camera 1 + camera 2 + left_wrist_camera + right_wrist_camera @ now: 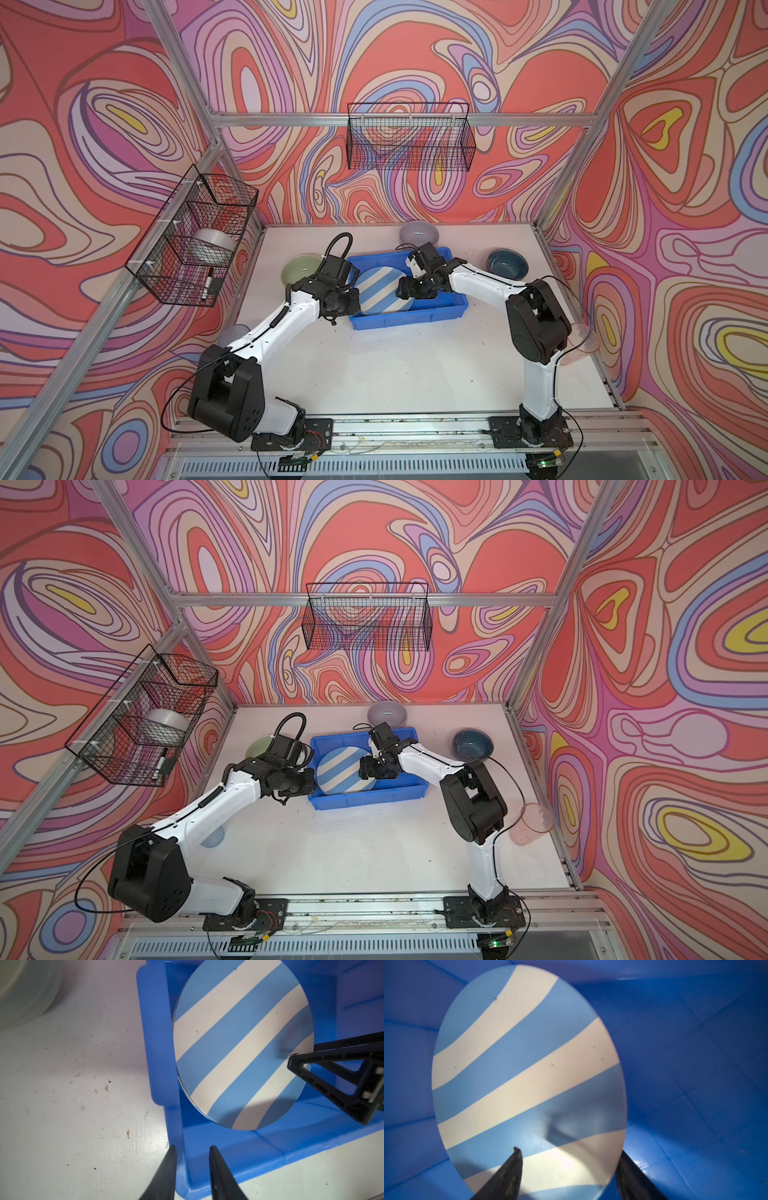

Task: Place the mixed dishes into the plastic bin
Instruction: 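Open both grippers and move the left gripper toward the green bowl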

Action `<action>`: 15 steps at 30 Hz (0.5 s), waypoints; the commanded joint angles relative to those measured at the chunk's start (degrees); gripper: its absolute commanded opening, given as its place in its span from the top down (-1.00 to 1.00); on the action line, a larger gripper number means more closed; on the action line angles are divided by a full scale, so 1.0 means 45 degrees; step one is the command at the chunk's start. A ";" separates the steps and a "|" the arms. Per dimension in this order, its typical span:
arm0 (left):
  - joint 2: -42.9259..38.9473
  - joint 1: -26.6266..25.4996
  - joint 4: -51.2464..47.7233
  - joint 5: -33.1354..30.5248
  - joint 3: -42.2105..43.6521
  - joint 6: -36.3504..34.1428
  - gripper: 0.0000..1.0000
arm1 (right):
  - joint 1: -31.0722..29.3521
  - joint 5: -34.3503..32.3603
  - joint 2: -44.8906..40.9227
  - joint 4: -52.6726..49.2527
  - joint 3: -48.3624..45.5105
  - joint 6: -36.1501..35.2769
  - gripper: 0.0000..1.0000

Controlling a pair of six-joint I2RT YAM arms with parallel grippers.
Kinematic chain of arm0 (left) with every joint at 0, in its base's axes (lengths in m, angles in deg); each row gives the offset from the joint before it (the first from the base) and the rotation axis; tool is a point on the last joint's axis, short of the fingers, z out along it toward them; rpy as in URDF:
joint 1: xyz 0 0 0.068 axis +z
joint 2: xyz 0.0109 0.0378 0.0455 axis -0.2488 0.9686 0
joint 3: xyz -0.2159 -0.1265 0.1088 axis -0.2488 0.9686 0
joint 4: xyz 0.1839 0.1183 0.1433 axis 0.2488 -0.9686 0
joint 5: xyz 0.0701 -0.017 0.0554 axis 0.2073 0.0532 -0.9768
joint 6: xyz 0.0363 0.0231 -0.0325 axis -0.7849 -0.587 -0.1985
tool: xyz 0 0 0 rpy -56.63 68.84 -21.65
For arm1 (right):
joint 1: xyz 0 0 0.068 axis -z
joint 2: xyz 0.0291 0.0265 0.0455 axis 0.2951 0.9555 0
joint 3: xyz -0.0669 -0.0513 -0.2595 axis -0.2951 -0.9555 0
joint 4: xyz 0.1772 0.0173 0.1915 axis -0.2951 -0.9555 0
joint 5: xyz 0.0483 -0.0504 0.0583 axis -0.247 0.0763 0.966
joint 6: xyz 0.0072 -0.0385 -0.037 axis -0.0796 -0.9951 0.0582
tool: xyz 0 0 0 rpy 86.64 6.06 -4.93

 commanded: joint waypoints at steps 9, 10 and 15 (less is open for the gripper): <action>-0.0434 0.2100 -0.0894 -0.0004 -0.0590 -0.0211 0.10 | 0.0563 0.0635 -0.1656 0.0846 -0.1093 -0.0140 -0.57; -0.0455 0.2383 -0.0893 0.0036 -0.0570 -0.0172 0.10 | 0.0603 0.0444 -0.1724 0.0741 -0.1121 -0.0189 -0.57; -0.0376 0.3793 -0.0716 0.0197 -0.0561 0.0040 0.07 | 0.0767 -0.0047 -0.2299 0.0449 -0.1508 -0.0370 -0.57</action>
